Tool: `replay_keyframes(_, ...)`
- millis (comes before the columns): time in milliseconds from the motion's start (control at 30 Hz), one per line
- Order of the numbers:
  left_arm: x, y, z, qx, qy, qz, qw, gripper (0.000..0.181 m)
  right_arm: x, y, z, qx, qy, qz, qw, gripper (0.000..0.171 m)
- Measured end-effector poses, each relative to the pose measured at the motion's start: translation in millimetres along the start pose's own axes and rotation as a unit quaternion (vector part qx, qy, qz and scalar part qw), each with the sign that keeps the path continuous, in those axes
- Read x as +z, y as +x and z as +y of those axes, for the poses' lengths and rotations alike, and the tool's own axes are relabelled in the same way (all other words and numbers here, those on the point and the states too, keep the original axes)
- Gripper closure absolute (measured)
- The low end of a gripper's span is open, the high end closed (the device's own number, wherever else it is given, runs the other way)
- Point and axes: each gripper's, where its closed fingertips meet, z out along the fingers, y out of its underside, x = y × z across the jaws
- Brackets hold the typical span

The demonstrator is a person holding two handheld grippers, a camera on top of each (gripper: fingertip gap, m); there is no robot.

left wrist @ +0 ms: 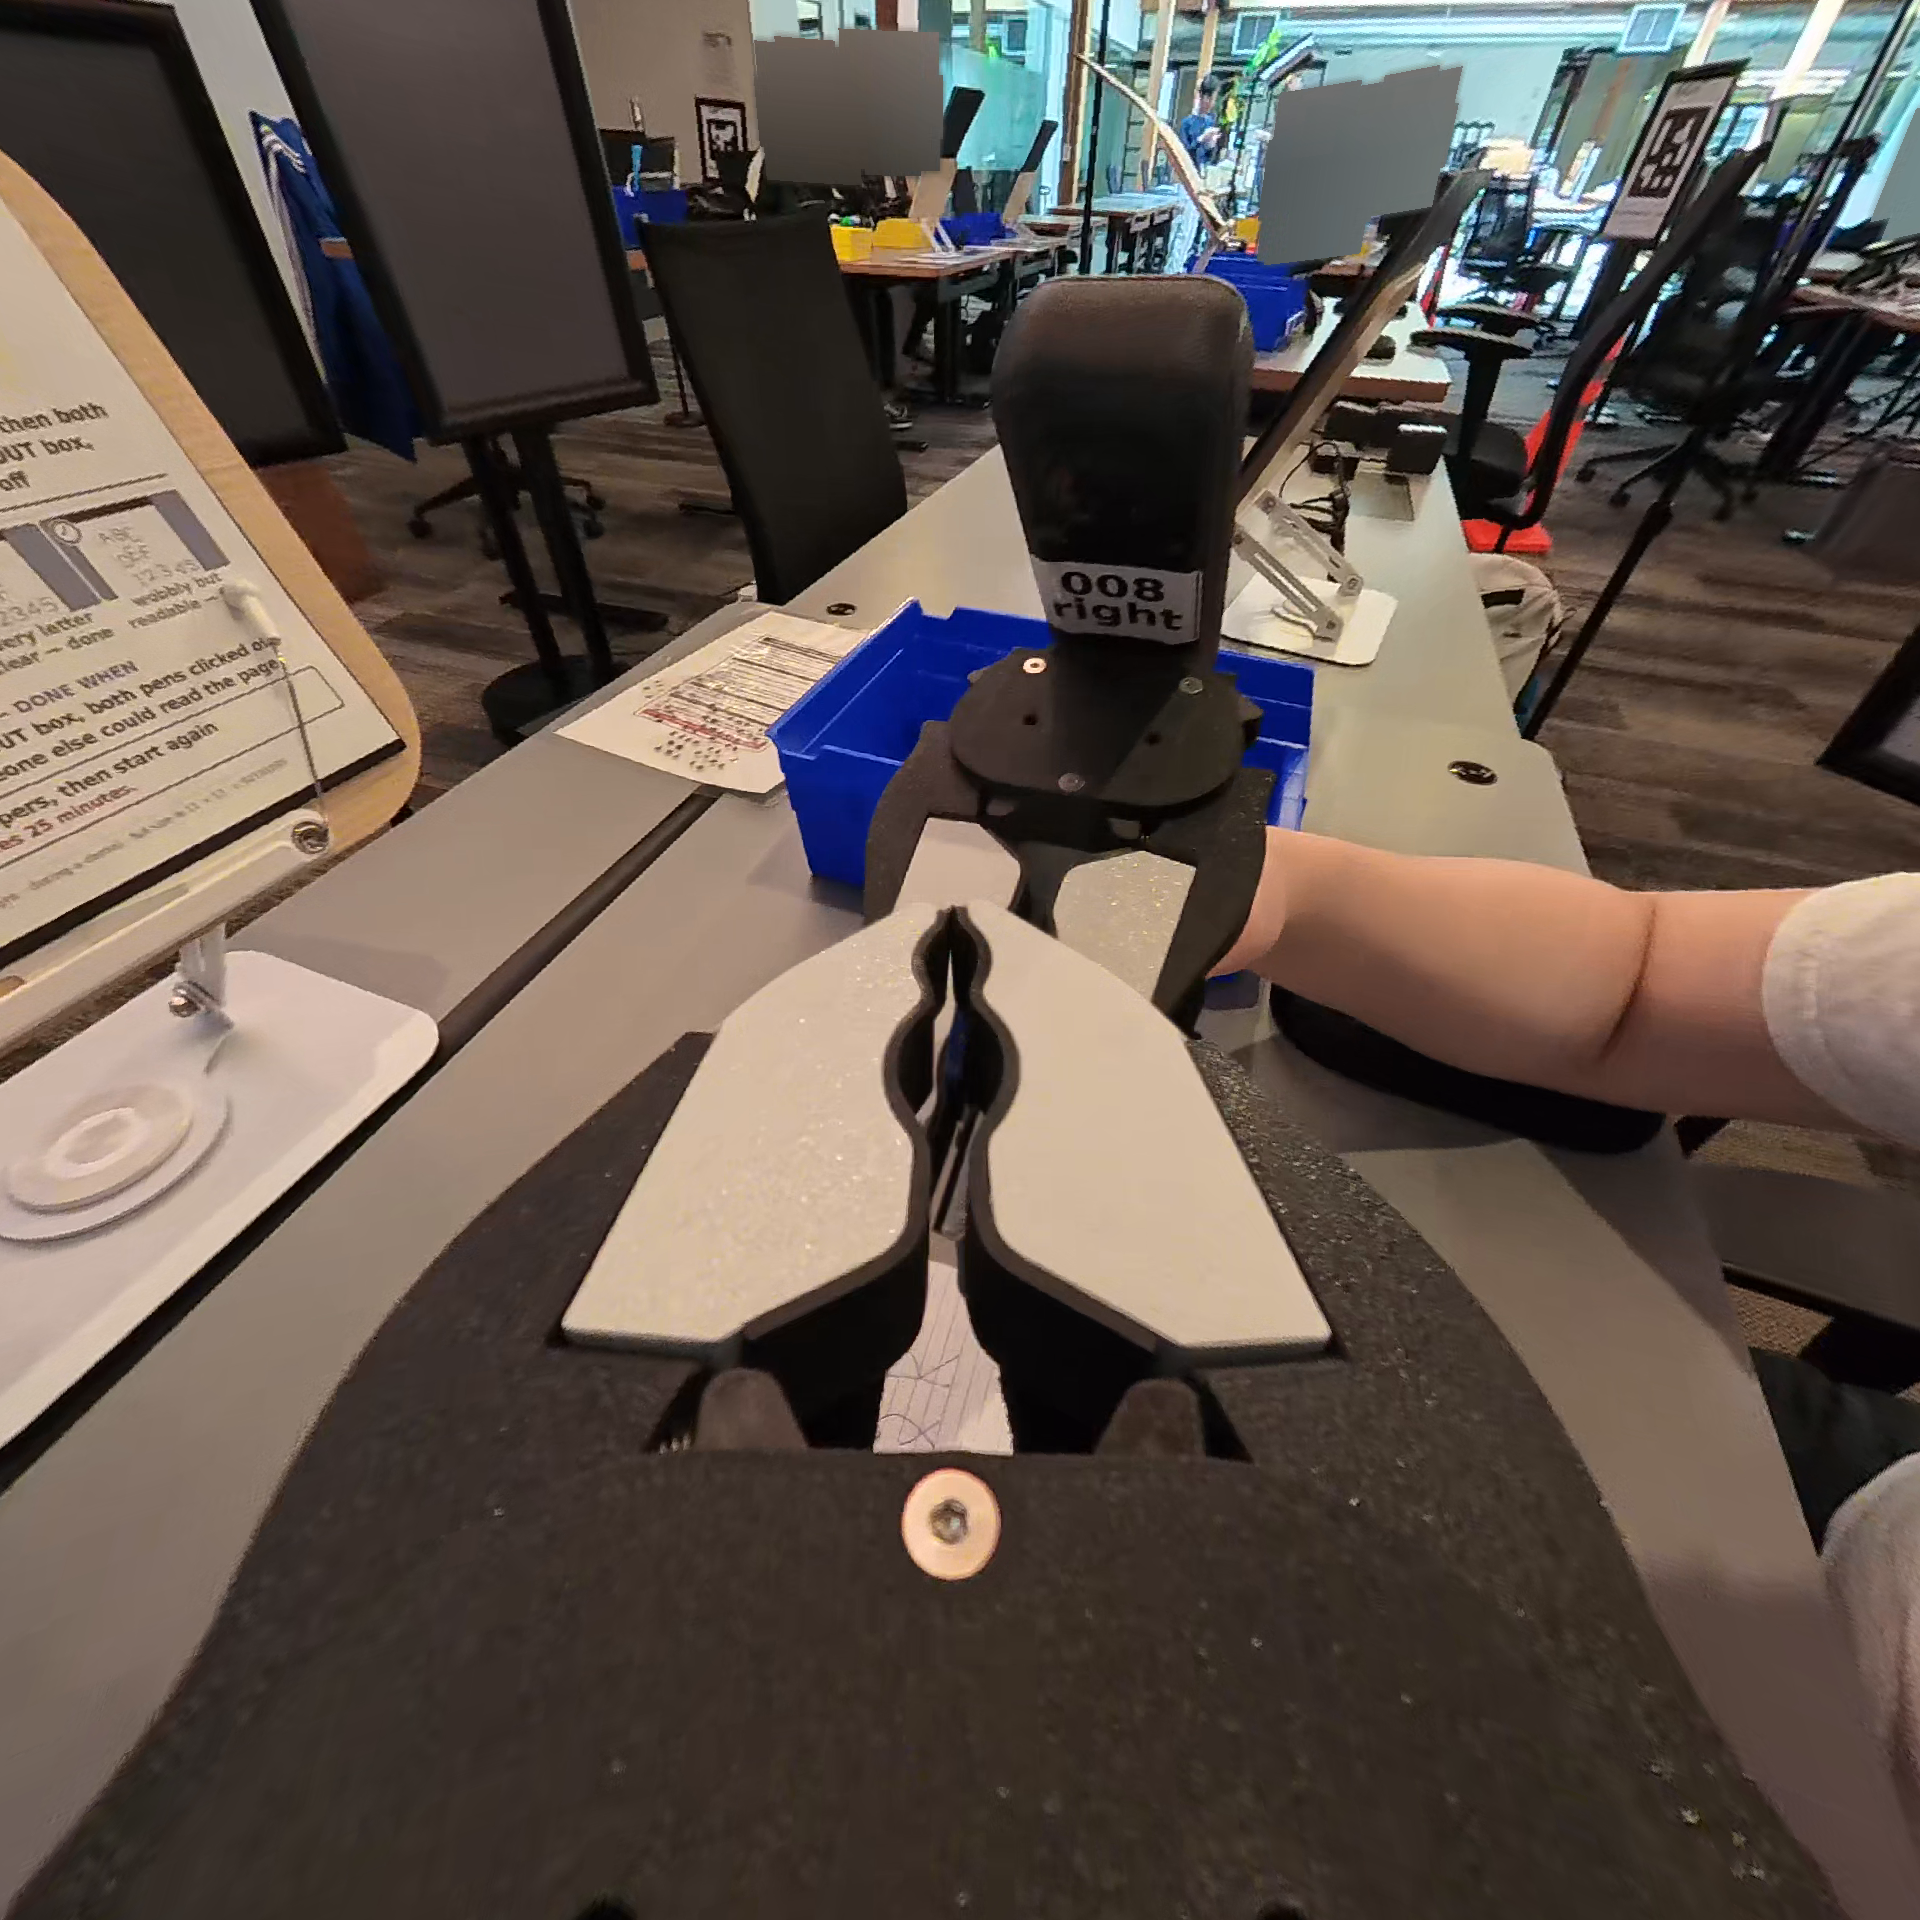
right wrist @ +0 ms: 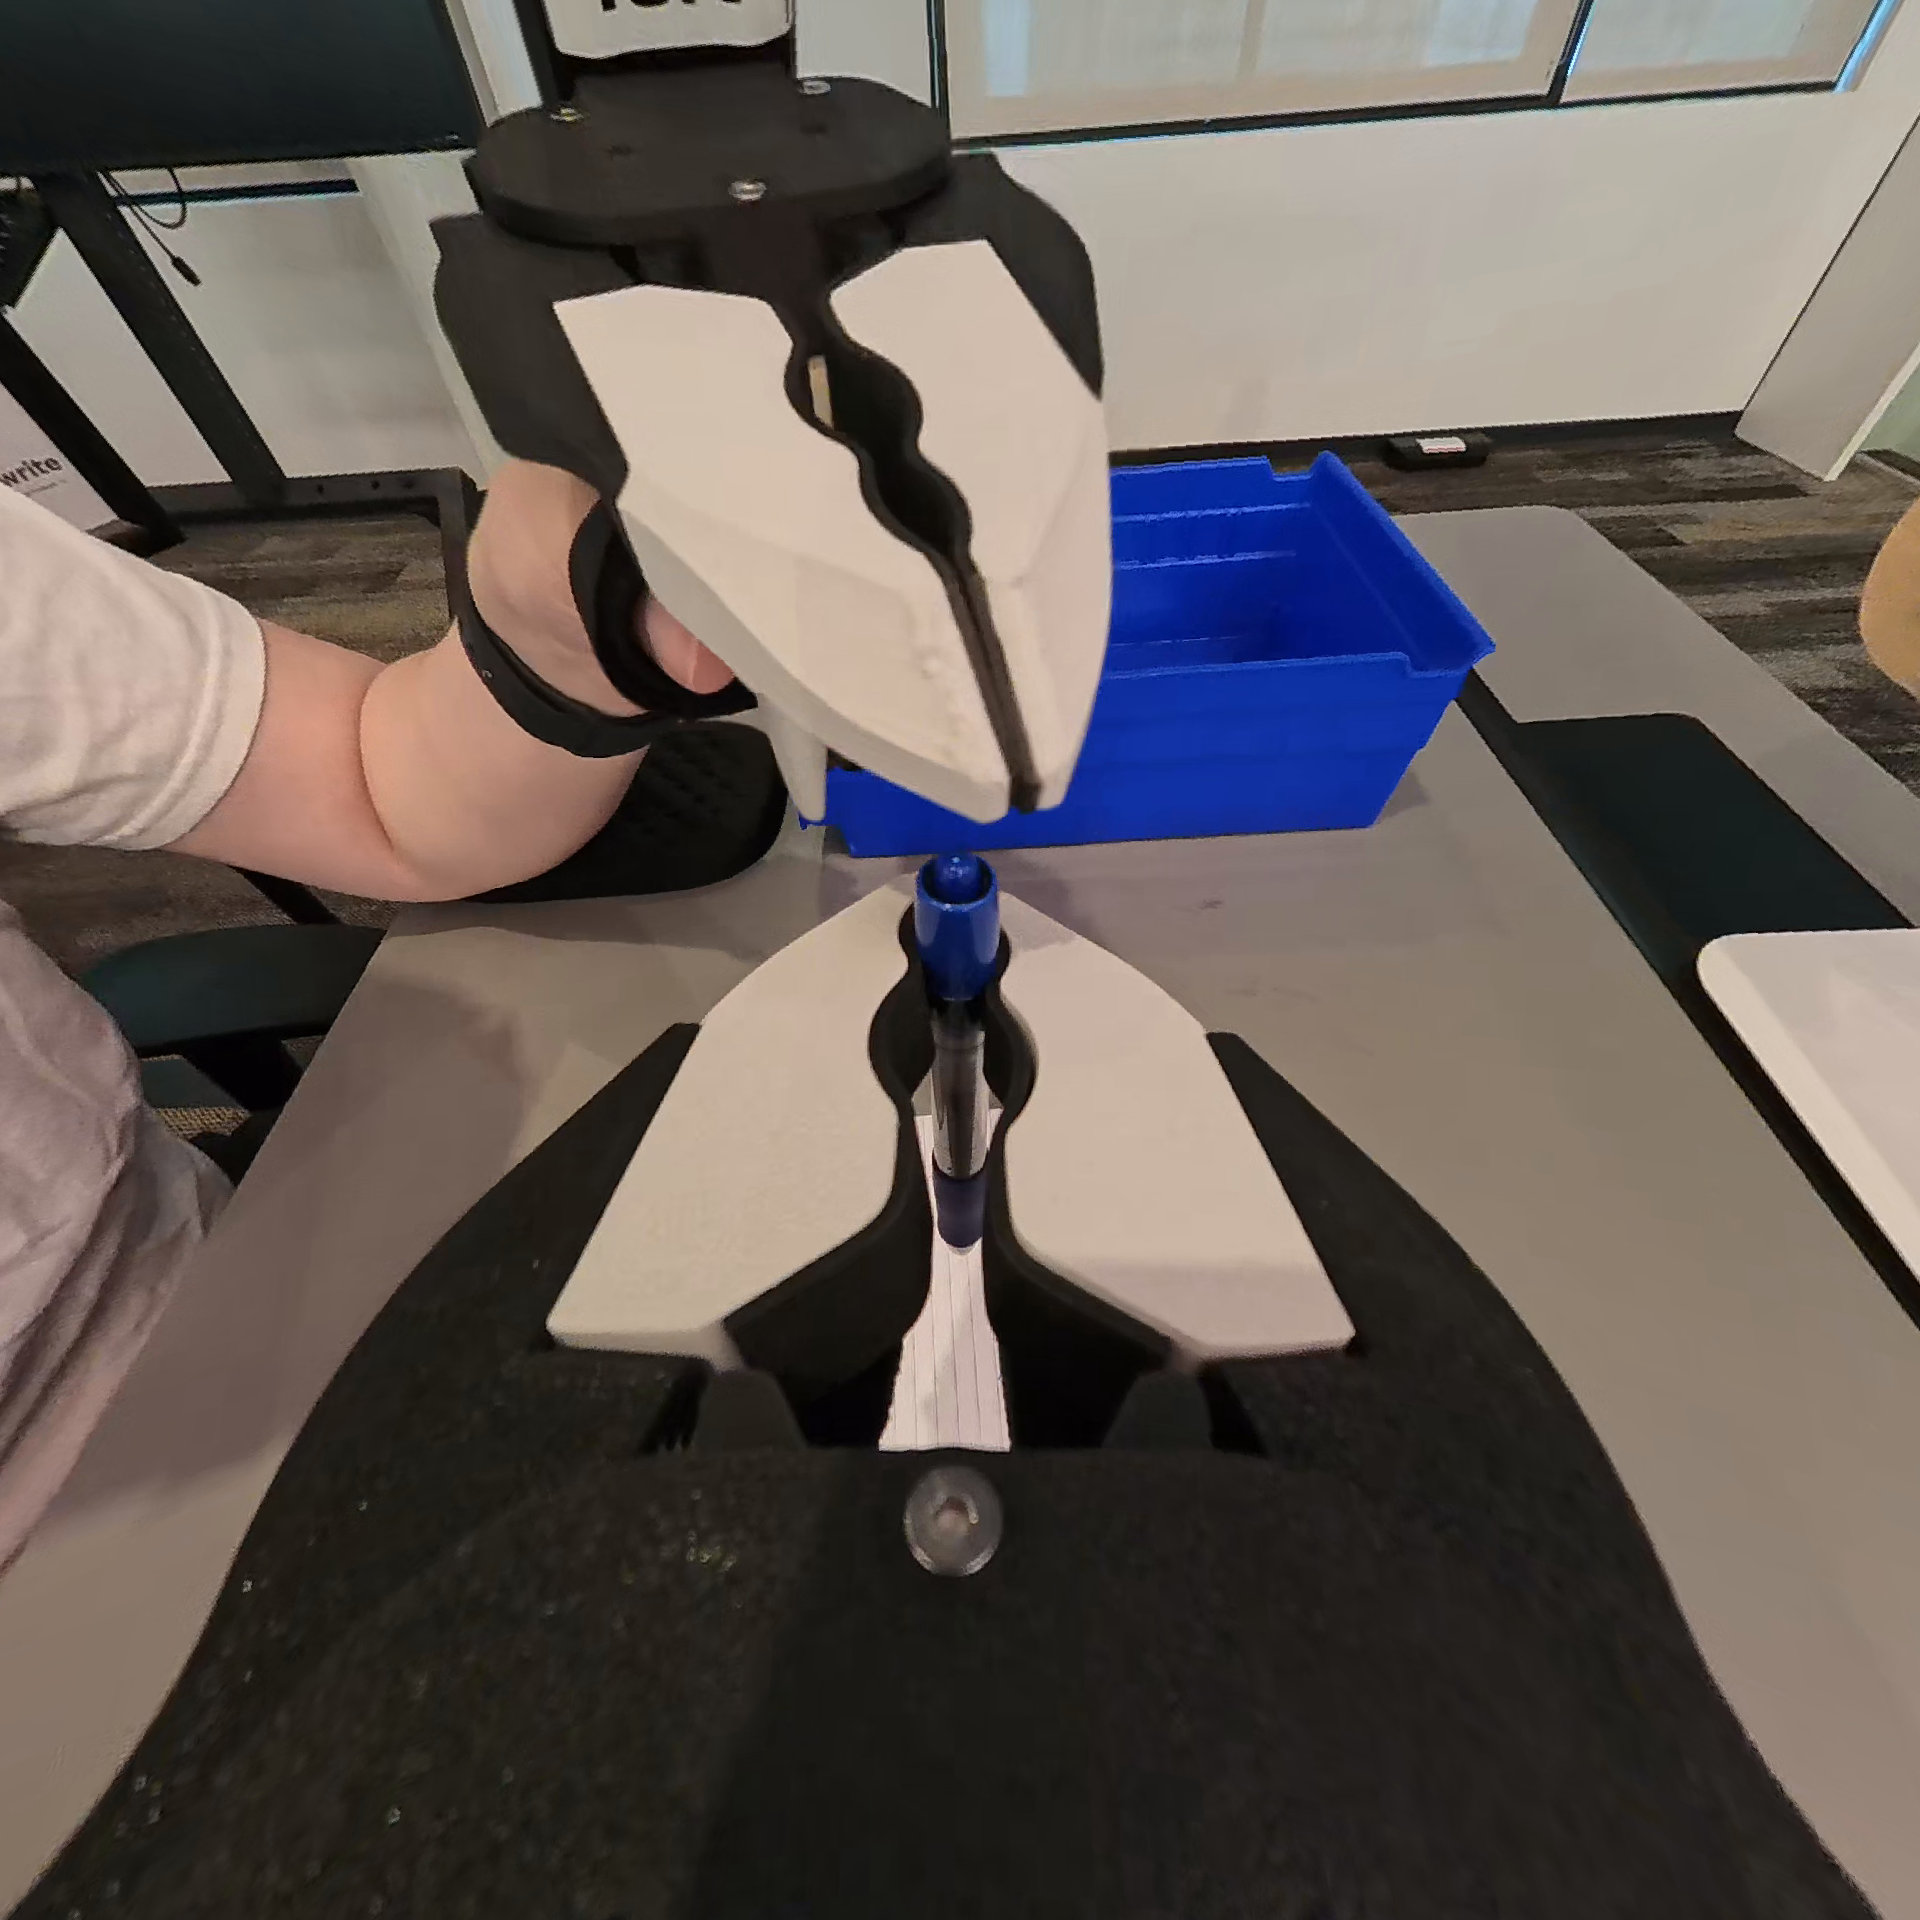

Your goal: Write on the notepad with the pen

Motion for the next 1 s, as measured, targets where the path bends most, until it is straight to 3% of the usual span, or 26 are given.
replay_keyframes(367, 12.5, 6.2, 18.5, 0.053, -0.058, -0.006, 0.997, 0.181, 6.8, -9.5, 6.0, 0.02, -0.02, -0.036, 0.999, 0.167)
replay_keyframes(533, -11.7, 14.6, -28.0, 0.029, 0.068, 0.007, 0.997, 0.181, -4.1, -6.0, 0.0, 0.026, -0.008, -0.032, 0.999, 0.167)
replay_keyframes(700, -14.5, 13.8, -19.1, 0.066, 0.014, -0.018, 0.998, 0.181, 1.3, -9.4, 2.1, 0.021, -0.01, -0.04, 0.999, 0.167)
replay_keyframes(1000, -4.8, 12.9, -5.7, 0.037, -0.006, 0.009, 0.999, 0.181, -5.4, -12.1, -6.7, 0.02, 0.011, -0.05, 0.999, 0.167)
